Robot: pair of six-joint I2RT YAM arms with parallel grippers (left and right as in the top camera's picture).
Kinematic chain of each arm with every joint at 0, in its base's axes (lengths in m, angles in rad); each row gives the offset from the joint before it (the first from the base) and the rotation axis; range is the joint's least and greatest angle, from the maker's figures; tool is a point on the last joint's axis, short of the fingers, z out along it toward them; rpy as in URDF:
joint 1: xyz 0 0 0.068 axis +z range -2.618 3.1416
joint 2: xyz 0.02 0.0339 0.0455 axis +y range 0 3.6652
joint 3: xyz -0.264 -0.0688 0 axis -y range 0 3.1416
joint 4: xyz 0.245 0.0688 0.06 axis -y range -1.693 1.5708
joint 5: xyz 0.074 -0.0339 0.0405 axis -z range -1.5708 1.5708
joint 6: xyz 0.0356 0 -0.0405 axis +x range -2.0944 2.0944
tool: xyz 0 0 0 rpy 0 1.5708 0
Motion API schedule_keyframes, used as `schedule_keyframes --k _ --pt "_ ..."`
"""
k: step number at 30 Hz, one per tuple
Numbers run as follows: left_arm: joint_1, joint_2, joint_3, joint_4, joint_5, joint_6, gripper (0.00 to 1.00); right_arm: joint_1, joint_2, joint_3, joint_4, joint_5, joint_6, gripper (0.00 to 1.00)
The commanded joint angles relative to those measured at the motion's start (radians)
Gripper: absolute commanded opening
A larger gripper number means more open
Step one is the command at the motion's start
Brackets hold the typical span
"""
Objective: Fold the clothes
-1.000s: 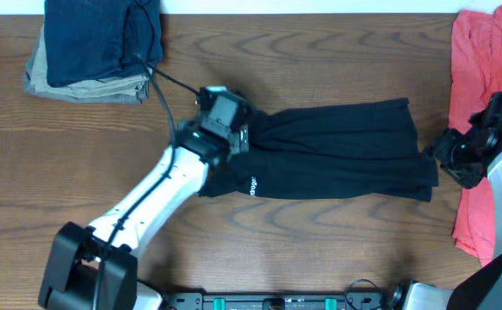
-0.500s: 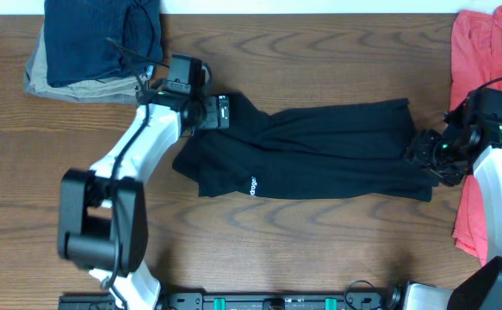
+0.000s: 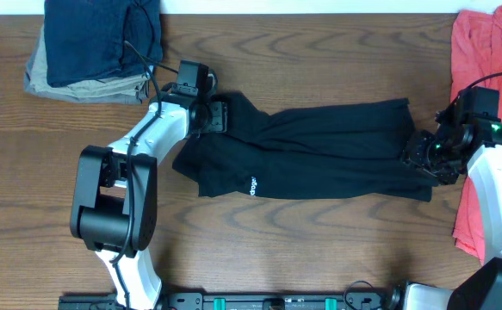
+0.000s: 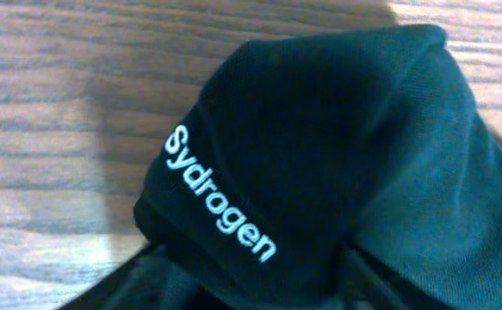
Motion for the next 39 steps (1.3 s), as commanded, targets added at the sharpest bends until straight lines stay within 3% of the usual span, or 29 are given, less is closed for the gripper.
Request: schedule_keyframes --k 1,7,13,25,34,39 --pt "0.0 0.005 0.022 0.003 0.003 0.013 0.47 0.01 0.0 0.016 -0.004 0.011 -0.011 0.56" --pt "0.001 0.003 0.022 0.003 0.003 0.013 0.06 0.01 0.0 0.016 -0.005 0.023 -0.011 0.55" --pt "0.0 -0.065 0.022 -0.01 0.003 0.013 0.06 0.01 0.0 0.016 -0.01 0.042 -0.01 0.53" --pt "-0.002 -0.365 0.022 -0.072 0.01 0.013 0.06 0.01 0.0 0.016 0.012 0.074 -0.01 0.52" --pt "-0.002 -0.38 0.021 -0.186 0.014 0.011 0.06 0.01 0.0 0.016 0.019 0.074 -0.01 0.55" --pt "-0.003 -0.38 0.021 -0.296 0.019 -0.047 0.06 0.01 0.0 0.016 0.079 0.074 -0.01 0.6"
